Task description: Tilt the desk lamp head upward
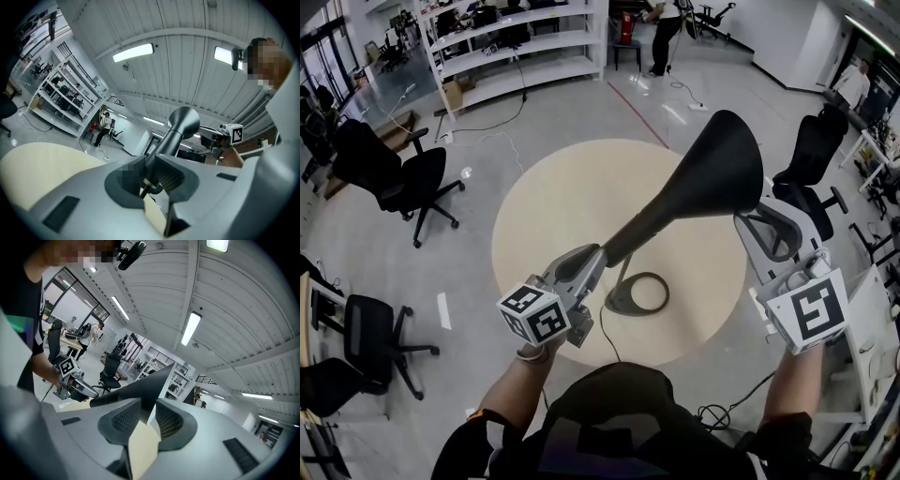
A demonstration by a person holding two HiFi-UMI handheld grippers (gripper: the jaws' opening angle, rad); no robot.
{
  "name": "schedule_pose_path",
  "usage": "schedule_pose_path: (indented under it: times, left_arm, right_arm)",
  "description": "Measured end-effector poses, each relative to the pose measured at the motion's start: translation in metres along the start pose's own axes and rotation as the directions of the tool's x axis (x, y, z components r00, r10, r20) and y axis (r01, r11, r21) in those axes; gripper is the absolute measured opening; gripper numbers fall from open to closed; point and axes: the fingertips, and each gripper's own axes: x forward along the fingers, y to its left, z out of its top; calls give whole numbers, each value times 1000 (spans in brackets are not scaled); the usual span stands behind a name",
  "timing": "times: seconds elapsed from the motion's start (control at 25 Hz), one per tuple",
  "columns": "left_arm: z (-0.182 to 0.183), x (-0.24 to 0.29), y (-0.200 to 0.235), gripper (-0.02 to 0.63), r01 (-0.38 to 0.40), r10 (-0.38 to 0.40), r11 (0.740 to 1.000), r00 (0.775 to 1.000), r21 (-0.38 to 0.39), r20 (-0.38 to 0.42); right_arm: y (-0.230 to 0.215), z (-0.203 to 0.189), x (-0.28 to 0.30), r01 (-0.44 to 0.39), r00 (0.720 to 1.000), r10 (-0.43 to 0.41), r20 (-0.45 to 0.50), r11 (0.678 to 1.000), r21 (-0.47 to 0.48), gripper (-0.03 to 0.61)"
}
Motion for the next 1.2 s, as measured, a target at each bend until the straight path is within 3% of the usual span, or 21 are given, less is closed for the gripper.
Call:
schedule_pose_path:
  times: [0.36, 0.72, 0.92, 1.12, 1.2]
  left_arm:
    - [-1, 1, -12, 112, 24, -22, 998, 999, 54, -30]
    - [11, -13, -16, 112, -22, 21, 991, 1000, 134, 9]
    - [19, -24, -29, 112, -85, 79, 969, 996, 234, 36]
    - [12, -36, -44, 112, -121, 114, 935, 993, 333, 43]
    - [6, -40, -51, 112, -128, 122, 925, 992, 357, 39]
  right_arm:
    - [-5, -8, -14, 40, 999, -42, 26, 996, 75, 101]
    - [-13, -36, -37, 183, 981, -192, 21, 959, 218, 101]
    - [-8, -67, -51, 262, 961, -277, -14, 891, 370, 101]
    - [43, -100, -42, 292, 951, -299, -75, 796, 530, 100]
    - [70, -108, -36, 294, 952, -287, -104, 772, 563, 100]
